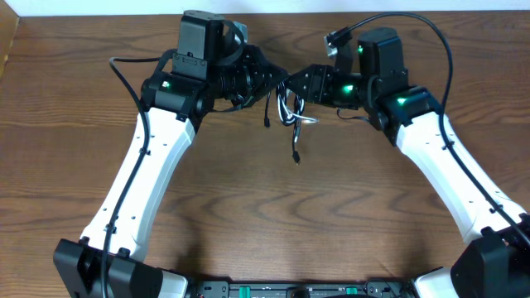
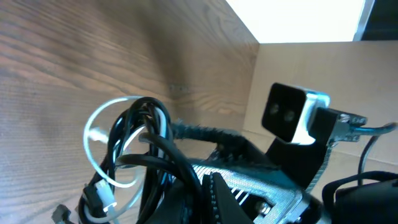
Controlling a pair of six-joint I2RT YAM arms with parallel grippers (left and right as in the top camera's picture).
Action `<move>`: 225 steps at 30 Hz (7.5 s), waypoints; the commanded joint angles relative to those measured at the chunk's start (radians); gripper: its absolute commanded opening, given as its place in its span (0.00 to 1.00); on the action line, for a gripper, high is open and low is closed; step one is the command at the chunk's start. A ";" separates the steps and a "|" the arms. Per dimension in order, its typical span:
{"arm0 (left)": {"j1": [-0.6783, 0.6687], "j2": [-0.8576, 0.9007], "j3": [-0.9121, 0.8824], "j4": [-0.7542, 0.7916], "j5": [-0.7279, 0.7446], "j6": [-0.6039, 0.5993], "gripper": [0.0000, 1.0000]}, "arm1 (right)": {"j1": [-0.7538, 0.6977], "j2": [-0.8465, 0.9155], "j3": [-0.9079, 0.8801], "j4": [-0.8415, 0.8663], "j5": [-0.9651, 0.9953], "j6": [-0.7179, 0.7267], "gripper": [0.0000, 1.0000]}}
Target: Untangle cables
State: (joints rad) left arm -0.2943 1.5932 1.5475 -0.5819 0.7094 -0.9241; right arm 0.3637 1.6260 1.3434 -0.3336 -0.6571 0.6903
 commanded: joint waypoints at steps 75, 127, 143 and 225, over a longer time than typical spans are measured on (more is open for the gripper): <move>0.042 -0.011 0.008 -0.180 0.065 0.303 0.07 | -0.283 0.093 0.000 -0.196 -0.388 -0.373 0.56; 0.043 -0.011 0.008 -0.135 -0.005 0.179 0.07 | -0.355 -0.200 0.000 -0.201 -0.041 -0.072 0.01; 0.043 -0.011 0.008 -0.134 -0.022 0.179 0.07 | -0.572 -0.397 0.000 -0.374 -0.257 -0.268 0.03; 0.043 -0.011 0.008 0.217 0.473 0.417 0.07 | -0.179 0.115 -0.003 -0.301 0.544 -0.041 0.01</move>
State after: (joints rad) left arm -0.2562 1.5944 1.5444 -0.3691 1.1542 -0.4877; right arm 0.1944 1.7332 1.3396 -0.5922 -0.4797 0.6884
